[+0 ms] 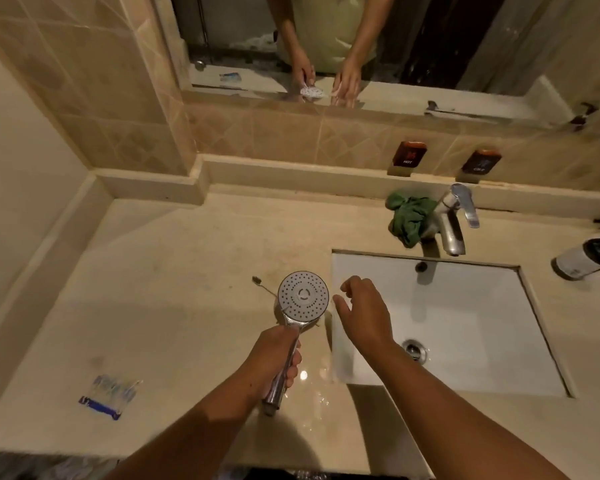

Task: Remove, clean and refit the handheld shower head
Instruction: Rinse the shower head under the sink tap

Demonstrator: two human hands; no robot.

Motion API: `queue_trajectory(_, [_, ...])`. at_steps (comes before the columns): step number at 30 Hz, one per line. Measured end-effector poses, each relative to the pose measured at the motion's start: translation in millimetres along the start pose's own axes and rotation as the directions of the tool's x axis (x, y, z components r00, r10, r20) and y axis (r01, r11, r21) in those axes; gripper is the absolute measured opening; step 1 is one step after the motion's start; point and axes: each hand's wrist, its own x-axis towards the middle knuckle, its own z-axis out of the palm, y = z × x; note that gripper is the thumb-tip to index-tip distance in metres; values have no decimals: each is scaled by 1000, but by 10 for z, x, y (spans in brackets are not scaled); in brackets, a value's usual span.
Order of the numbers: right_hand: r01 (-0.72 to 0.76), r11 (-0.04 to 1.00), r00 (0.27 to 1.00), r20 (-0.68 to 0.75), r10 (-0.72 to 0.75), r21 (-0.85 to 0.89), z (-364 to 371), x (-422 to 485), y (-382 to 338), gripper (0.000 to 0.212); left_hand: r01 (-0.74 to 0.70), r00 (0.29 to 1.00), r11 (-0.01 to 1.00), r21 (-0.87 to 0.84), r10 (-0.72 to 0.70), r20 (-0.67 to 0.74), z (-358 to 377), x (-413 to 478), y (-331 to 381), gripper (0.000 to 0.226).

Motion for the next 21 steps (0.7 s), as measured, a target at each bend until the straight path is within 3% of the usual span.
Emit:
queue_trajectory(7, [-25,999,999,-46,26,32,-690,261,771,15,20,997,999,47,-17,-75,991,216,21,33])
queue_trajectory(12, [78,997,992,-103,-76,13,-1272,513,1137,17,14,993,999,48,-8,-120,1750,365,-20,31])
queue_trajectory(16, [178,984,961,-215,-174,-1,-1725,731,1245,19,-7,997,999,44,10,-76,2194,452,-42,31])
queue_trajectory(19, [199,971,926,-298,-232,-135,-1942,967,1298,28,-16,998,998,66,20,-65,2399,495,-19,29])
queue_trajectory(21, [151,968,939,-276,-204,-200,-2020,1204,1290,36,-17,999,998,63,20,-48,2477,542,22,27])
